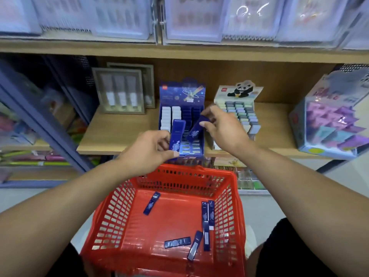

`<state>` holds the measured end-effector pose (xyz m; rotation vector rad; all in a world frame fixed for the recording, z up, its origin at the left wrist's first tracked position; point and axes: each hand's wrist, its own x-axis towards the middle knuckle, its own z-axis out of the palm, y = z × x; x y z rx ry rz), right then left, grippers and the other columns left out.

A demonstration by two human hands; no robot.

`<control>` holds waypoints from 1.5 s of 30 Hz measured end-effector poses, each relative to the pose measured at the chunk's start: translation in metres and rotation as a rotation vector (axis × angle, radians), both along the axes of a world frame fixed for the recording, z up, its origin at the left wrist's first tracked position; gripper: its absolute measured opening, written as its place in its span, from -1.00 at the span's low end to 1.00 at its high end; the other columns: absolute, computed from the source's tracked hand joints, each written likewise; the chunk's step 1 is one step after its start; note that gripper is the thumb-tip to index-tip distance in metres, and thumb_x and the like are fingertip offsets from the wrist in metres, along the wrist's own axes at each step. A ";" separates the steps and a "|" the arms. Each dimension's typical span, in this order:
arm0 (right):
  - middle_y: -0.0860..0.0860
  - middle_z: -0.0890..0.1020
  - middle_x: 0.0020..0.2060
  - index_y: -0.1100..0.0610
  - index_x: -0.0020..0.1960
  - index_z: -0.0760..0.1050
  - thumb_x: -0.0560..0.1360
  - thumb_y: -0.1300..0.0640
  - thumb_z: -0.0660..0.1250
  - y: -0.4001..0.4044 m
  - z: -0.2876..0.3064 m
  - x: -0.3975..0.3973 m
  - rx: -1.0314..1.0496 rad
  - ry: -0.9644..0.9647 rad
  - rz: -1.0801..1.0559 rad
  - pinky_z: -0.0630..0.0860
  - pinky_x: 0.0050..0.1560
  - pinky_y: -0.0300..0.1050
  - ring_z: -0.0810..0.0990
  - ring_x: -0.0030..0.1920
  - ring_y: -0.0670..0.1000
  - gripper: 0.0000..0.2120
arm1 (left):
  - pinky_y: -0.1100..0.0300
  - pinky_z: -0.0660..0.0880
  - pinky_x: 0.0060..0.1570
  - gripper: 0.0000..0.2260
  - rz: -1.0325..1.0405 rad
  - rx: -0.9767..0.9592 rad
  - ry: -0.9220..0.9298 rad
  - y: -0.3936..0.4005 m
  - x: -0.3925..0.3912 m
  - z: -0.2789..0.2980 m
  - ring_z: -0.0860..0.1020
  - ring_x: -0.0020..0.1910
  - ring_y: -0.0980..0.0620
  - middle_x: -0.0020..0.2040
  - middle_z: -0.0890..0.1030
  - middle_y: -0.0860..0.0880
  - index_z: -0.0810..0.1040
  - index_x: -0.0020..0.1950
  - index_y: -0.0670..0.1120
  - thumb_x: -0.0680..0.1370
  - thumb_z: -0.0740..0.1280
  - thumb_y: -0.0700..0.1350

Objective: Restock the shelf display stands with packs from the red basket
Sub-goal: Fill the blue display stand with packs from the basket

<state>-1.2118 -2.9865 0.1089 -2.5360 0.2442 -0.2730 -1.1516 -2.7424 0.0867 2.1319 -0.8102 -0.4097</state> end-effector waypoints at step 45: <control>-0.05 0.70 0.03 0.04 0.15 0.69 0.59 0.24 0.31 0.016 -0.026 0.031 -0.188 -0.074 0.063 0.56 0.13 -0.08 0.62 0.09 -0.04 -0.76 | -0.04 0.62 -0.11 -0.81 0.084 0.066 -0.060 -0.009 0.015 -0.013 0.64 -0.18 0.03 -0.17 0.67 0.03 0.59 -0.07 -0.01 0.48 0.52 0.04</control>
